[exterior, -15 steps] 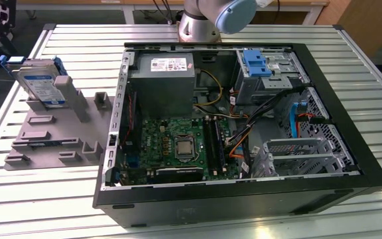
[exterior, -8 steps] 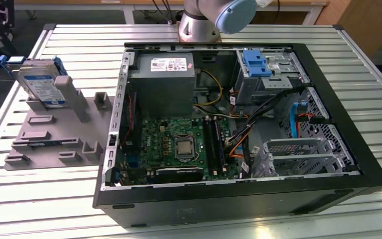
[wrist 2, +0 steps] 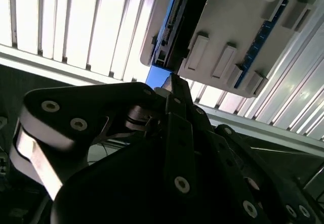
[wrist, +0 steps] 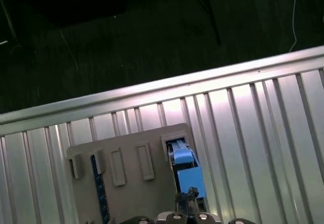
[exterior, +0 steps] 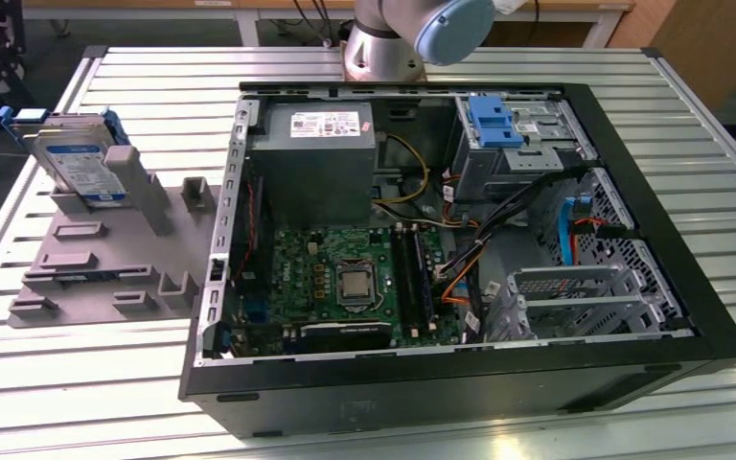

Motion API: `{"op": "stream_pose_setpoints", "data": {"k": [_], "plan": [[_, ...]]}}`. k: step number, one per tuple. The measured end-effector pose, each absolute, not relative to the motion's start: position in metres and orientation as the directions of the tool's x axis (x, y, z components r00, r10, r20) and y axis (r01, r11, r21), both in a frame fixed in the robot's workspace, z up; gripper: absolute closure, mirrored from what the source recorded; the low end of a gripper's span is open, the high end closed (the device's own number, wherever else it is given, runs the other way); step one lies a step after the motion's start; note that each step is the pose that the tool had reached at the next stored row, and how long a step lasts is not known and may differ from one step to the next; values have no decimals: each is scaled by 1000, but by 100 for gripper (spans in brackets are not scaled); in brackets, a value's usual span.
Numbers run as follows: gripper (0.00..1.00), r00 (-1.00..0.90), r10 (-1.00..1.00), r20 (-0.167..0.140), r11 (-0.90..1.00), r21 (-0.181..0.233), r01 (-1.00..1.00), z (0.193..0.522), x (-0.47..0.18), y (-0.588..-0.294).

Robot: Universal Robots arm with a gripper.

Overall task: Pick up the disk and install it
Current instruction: 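Pick up the disk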

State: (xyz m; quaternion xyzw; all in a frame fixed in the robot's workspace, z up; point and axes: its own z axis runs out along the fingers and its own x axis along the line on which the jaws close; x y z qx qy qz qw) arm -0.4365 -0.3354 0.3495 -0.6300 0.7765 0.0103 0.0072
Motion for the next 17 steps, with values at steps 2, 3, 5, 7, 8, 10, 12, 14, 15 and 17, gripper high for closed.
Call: {"op": "stream_pose_setpoints", "data": {"k": [2, 3, 5, 7, 8, 10, 12, 14, 15, 17], "plan": [[89, -196, -980, -24, 196, 7, -981, 349, -437, -335], [89, -195, -980, -24, 195, 7, -981, 349, -437, -335], [89, -194, -981, -24, 194, 7, -981, 349, -437, -335], [77, -194, -981, -24, 194, 7, -981, 349, -437, -335], [77, -194, -981, -24, 194, 7, -981, 349, -437, -335], [65, -193, -981, -24, 193, 6, -981, 348, -437, -335], [59, -189, -982, -23, 189, 6, -982, 346, -438, -334], [53, -188, -982, -23, 188, 6, -982, 342, -438, -331], [47, -188, -982, -22, 188, 6, -982, 340, -439, -330], [41, -188, -982, -20, 188, 6, -982, 336, -439, -328]]}}
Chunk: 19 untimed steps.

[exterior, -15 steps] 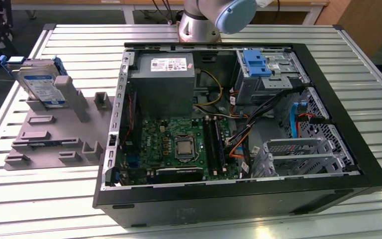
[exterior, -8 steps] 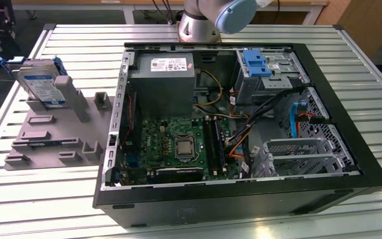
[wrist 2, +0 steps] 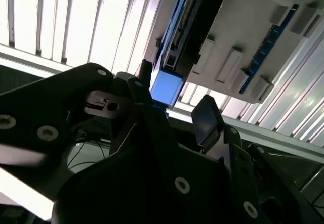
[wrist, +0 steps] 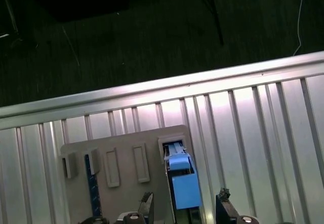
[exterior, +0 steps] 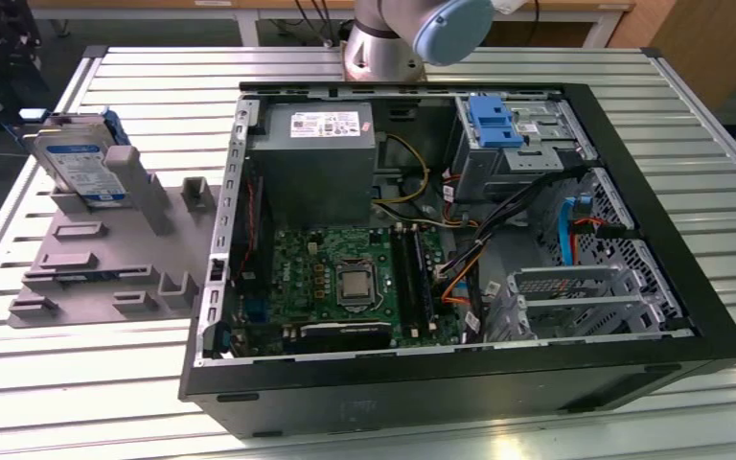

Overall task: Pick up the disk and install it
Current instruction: 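Pick up the disk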

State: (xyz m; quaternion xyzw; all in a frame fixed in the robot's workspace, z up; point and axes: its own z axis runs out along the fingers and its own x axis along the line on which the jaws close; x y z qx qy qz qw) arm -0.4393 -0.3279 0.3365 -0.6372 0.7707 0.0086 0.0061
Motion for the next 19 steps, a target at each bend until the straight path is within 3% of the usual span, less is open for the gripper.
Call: {"op": "stream_pose_setpoints", "data": {"k": [15, 19], "plan": [[41, -103, -995, -20, 103, 6, -995, 311, -448, -328], [49, -103, -995, -19, 103, 6, -995, 311, -448, -328]]}}
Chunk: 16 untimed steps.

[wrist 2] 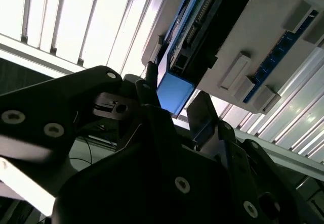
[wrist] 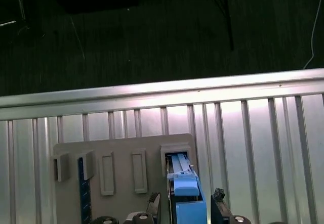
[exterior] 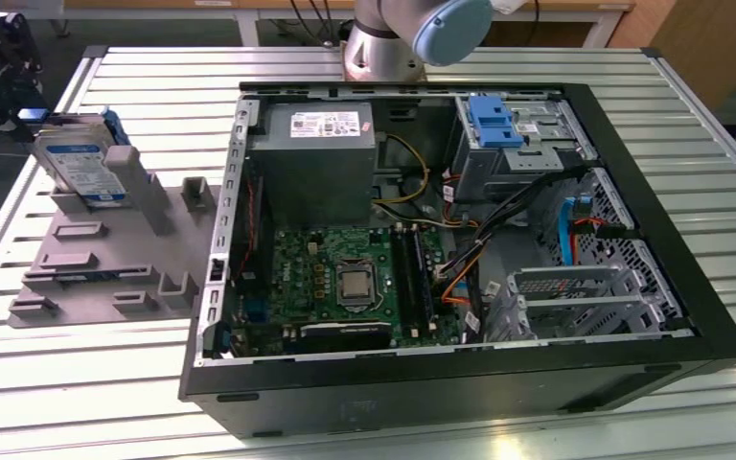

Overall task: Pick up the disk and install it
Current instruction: 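Pick up the disk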

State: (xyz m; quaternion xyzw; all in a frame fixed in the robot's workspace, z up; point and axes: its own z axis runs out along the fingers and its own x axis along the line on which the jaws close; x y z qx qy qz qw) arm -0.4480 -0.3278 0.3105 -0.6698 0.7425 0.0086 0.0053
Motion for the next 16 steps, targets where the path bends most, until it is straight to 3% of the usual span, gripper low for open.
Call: {"op": "stream_pose_setpoints", "data": {"k": [5, 6, 16], "plan": [[51, -103, -995, -20, 103, 5, -995, 306, -448, -328], [58, -103, -995, -20, 103, 5, -995, 305, -448, -328], [58, -117, -993, -18, 116, 5, -993, 298, -448, -328]]}}
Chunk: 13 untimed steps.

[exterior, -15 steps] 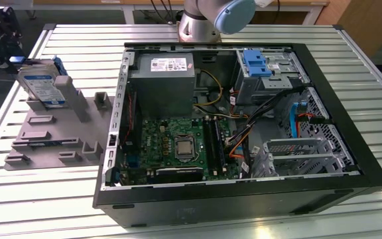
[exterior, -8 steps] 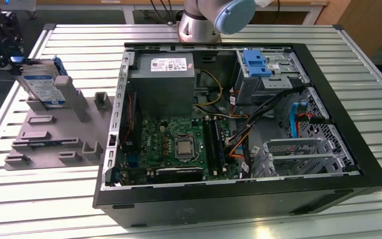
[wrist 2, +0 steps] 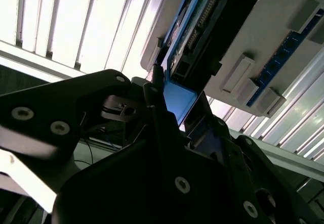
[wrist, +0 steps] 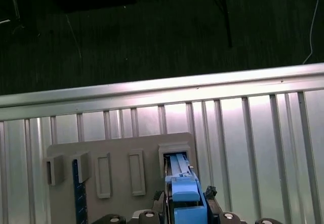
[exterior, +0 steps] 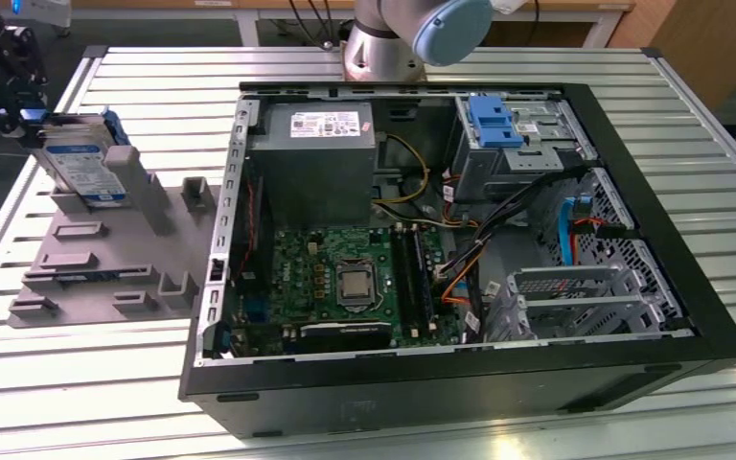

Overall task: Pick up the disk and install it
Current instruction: 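Pick up the disk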

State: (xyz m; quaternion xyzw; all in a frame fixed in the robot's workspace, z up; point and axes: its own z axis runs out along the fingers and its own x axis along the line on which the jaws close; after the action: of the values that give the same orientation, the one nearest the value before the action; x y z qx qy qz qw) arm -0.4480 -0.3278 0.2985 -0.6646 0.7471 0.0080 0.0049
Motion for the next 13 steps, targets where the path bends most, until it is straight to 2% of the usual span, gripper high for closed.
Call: {"op": "stream_pose_setpoints", "data": {"k": [13], "plan": [[58, -117, -993, -18, 117, 5, -993, 294, -448, -328]]}}
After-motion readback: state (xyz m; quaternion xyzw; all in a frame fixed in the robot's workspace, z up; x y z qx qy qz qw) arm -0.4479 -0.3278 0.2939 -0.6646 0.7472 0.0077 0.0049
